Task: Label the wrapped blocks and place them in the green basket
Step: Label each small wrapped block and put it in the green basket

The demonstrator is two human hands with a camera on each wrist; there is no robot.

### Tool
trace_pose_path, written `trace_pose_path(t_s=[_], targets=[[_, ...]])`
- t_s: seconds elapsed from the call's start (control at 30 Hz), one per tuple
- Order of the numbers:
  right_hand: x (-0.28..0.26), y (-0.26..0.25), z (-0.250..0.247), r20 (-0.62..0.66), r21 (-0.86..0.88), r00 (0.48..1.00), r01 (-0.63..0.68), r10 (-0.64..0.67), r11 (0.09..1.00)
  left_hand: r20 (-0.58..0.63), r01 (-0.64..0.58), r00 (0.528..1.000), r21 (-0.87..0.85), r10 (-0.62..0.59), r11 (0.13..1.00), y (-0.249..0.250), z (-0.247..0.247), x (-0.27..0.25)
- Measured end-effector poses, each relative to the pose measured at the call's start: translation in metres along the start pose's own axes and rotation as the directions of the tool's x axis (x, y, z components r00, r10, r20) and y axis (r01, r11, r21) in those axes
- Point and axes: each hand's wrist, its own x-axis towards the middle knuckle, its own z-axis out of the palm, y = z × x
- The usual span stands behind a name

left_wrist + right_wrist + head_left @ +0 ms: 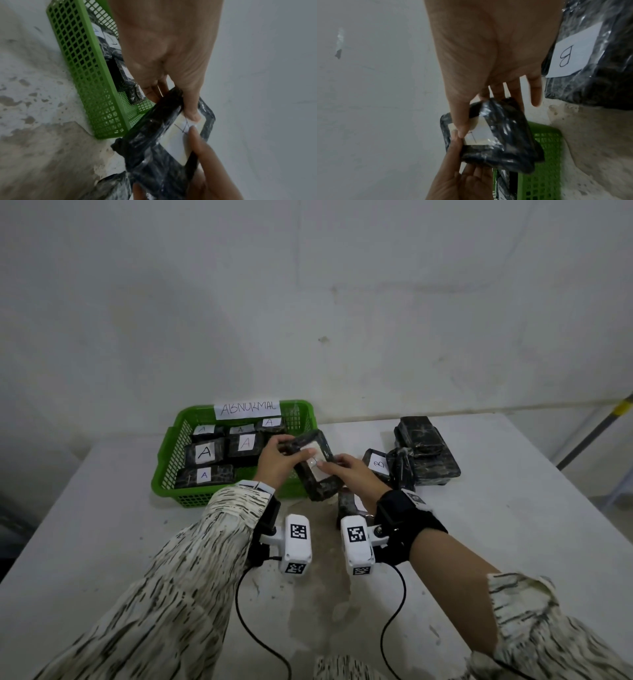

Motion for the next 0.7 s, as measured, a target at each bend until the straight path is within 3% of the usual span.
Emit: trace_pose_path(t_s=[0.07,0.17,0.3,0.37,0.43,0.53,0.6,0.7], targets=[[-0.003,-0.003,0.003,0.009,0.015,1.000,0.001,-0.001,1.000,0.087,-0.025,0.996,0.014,0.023,1.000,0.003,0.001,-0.002],[-0.005,-0.004,0.006,-0.002,0.038,1.000,0.013,-0.013,0.999,0.116,-0.026,0.993,-0.012,0.027,1.000,0.005,0.002,-0.005],[-0.009,-0.005,0.008,0.076,0.143,0.994,-0.093,0.083,0.985,0.214,-0.109,0.970,-0.027,0.113,0.994,0.001,-0.003,-0.007],[-0.012,-0.006,0.006,0.126,0.175,0.989,-0.105,0.083,0.979,0.284,-0.124,0.950,-0.047,0.132,0.991,0.001,-0.007,-0.010],[-0.015,-0.009,0.005,0.152,0.207,0.987,-0.084,0.053,0.975,0.275,-0.116,0.954,-0.026,0.119,0.993,0.000,-0.008,-0.010],[-0.017,-0.013,0.003,0.152,0.246,0.988,-0.059,0.021,0.967,0.131,0.005,0.991,0.072,-0.015,0.997,-0.002,-0.006,-0.006],[-0.015,-0.013,0.003,0.150,0.204,0.989,-0.025,-0.006,0.979,0.161,0.070,0.984,0.047,-0.077,0.996,0.001,-0.004,-0.007],[-0.012,-0.013,-0.001,0.056,0.049,0.995,0.085,-0.088,0.995,0.228,0.202,0.960,-0.167,-0.161,0.965,0.009,-0.005,-0.015]])
